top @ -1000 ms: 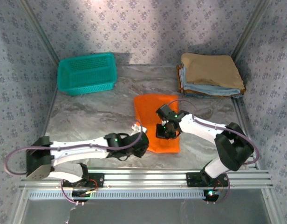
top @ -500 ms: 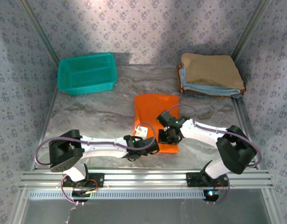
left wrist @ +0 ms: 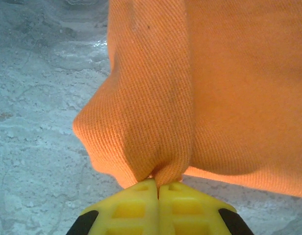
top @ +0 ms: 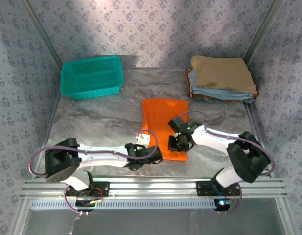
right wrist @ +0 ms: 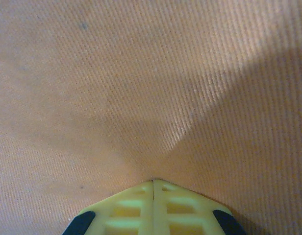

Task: Fold and stack the trousers

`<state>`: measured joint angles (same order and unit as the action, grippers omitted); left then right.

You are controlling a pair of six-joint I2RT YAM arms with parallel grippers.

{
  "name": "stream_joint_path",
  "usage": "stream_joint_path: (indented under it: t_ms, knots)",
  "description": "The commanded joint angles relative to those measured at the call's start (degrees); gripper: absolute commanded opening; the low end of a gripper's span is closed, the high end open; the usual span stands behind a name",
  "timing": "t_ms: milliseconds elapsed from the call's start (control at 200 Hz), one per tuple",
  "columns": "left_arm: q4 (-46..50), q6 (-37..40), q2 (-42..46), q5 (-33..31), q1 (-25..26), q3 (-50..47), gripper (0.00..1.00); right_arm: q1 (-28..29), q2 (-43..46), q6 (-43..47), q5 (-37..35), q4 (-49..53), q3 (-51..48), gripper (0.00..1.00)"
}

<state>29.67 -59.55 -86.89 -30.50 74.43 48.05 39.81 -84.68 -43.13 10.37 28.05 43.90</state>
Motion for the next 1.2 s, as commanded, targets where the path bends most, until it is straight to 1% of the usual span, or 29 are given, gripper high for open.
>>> stream_joint_path:
  t_ms: [0, 160, 300, 410, 425, 490, 575, 630, 720, 735, 760, 790, 805, 820, 889, 919, 969, 1029, 1074, 1119, 1199]
  knots:
    - [2.87, 4.05, 4.16, -2.26, 0.27, -2.17, 0.0, -3.3, -2.67, 2.63, -3.62, 1.76, -1.8, 0.0]
    - [1.73, 10.18, 11.03, -1.74, 0.14, -6.41, 0.0, -8.37, -6.91, 5.23, -2.36, 0.78, -1.65, 0.0]
    - [2.29, 12.34, 16.82, -2.17, -0.07, -9.8, 0.0, -10.64, -8.03, 6.65, -2.27, 1.38, -0.25, 0.0]
    - [3.2, 15.66, 22.35, -2.12, -0.16, -11.2, 0.0, -12.61, -8.3, 6.59, -2.25, 2.49, 0.73, 0.0]
    - [3.22, 16.22, 22.96, -2.06, -0.17, -11.27, 0.0, -12.85, -8.3, 8.3, -2.24, 2.62, 0.82, 0.0]
    - [3.51, 18.0, 25.59, -1.48, -0.28, -11.35, 0.0, -13.51, -8.39, 9.14, -2.17, 2.84, 1.23, 0.0]
    - [3.64, 18.93, 27.03, -0.64, -0.41, -11.75, 0.0, -13.79, -8.73, 9.54, -2.07, 3.26, 1.8, 0.0]
    - [4.16, 17.92, 26.76, -0.43, -0.38, -12.16, 0.0, -13.8, -8.85, 9.61, -1.75, 3.35, 1.97, 0.0]
    - [3.21, 17.64, 25.08, 2.55, -0.34, -12.9, 0.0, -13.65, -8.74, 9.72, -0.7, 3.18, 2.05, 0.0]
    - [3.49, 17.24, 24.57, 2.88, -0.42, -12.78, 0.05, -13.58, -8.74, 9.72, -0.44, 3.24, 2.13, 0.0]
    - [4.48, 16.4, 23.82, 3.2, -0.42, -12.22, 0.26, -13.6, -8.67, 9.74, 0.06, 3.26, 2.1, 0.0]
    - [6.26, 15.11, 22.86, 3.25, -0.38, -11.26, 0.53, -13.41, -8.55, 9.77, 0.32, 3.38, 2.22, 0.0]
    - [7.21, 14.37, 22.44, 3.08, -0.37, -10.83, 0.61, -13.22, -8.42, 9.85, 0.39, 3.42, 2.26, 0.0]
    - [8.17, 13.68, 22.15, 2.85, -0.38, -10.34, 0.65, -13.04, -8.35, 9.83, 0.39, 3.46, 2.32, 0.0]
    - [13.89, 10.71, 21.75, 1.68, -0.34, -7.85, 0.7, -12.1, -8.17, 9.85, 0.24, 4.1, 2.83, 0.0]
    - [15.76, 9.6, 22.21, 1.09, -0.34, -6.76, 0.7, -11.57, -8.04, 9.78, 0.18, 4.28, 2.94, 0.0]
    - [17.33, 8.76, 23.25, 0.28, -0.35, -4.81, 0.67, -10.93, -7.74, 9.52, 0.09, 4.29, 2.97, 0.0]
    - [16.02, 9.01, 23.76, 0.41, -0.38, -2.63, 0.61, -10.28, -7.51, 9.3, 0.09, 4.25, 2.99, 0.0]
    - [12.69, 10.32, 22.73, 2.2, -0.49, -1.12, 0.59, -9.89, -7.43, 9.12, -0.07, 4.2, 3.0, 0.0]
    - [9.73, 11.68, 20.45, 4.4, -0.37, 0.84, 0.58, -9.76, -7.51, 9.04, -0.32, 4.28, 3.03, 0.0]
    - [6.94, 13.07, 14.06, 5.81, -0.26, 4.77, 0.56, -9.72, -7.73, 9.03, -0.48, 4.07, 3.03, 0.0]
